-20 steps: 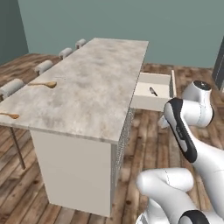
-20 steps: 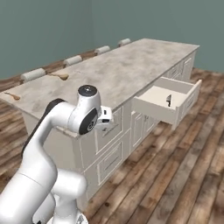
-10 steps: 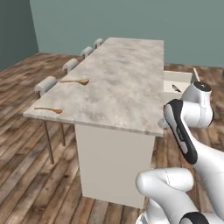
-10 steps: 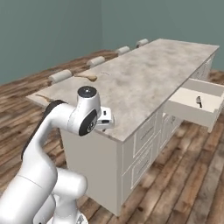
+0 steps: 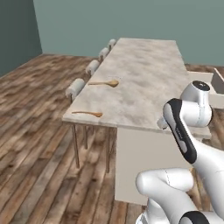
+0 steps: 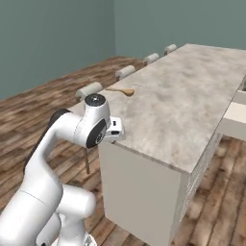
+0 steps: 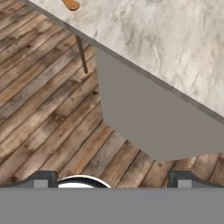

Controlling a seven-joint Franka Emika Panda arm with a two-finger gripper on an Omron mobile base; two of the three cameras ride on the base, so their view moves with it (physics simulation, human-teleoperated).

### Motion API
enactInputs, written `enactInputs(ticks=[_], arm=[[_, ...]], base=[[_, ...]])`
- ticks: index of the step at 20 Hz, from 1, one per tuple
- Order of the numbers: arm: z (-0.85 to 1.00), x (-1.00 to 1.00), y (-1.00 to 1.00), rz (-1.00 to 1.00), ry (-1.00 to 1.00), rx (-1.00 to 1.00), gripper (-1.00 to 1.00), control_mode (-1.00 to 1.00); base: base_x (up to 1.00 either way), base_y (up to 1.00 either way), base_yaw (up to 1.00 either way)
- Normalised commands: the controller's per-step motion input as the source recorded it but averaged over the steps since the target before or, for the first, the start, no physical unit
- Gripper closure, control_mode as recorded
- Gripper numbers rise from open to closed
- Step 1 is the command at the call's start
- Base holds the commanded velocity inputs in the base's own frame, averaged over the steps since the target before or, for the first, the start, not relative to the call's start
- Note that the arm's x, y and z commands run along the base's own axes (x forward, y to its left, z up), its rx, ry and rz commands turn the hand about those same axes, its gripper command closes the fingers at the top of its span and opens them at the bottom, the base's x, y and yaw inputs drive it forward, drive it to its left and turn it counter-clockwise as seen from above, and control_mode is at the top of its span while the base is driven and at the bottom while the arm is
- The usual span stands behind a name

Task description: Pick up the metallic utensils from the counter and place them in the open drawer. Make sure not to pick up any wooden utensils.

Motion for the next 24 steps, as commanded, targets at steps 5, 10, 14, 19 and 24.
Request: enactInputs(ticks=[5, 10, 14, 19, 24], arm=[[0.0, 0.0, 0.0, 0.0, 0.0, 0.0, -1.0, 1.0], [0.0, 0.0, 0.0, 0.0, 0.0, 0.0, -1.0, 1.0], [0.0, 0.0, 0.0, 0.0, 0.0, 0.0, -1.0, 1.0], [0.0, 0.0, 0.0, 0.0, 0.0, 0.0, -1.0, 1.0], [0.0, 0.0, 0.0, 0.0, 0.0, 0.0, -1.0, 1.0]], base=[[0.12, 1.0, -0.3], [0.0, 1.0, -0.34], [0.0, 1.0, -0.36], [0.0, 1.0, -0.42], [0.07, 1.0, -0.48]])
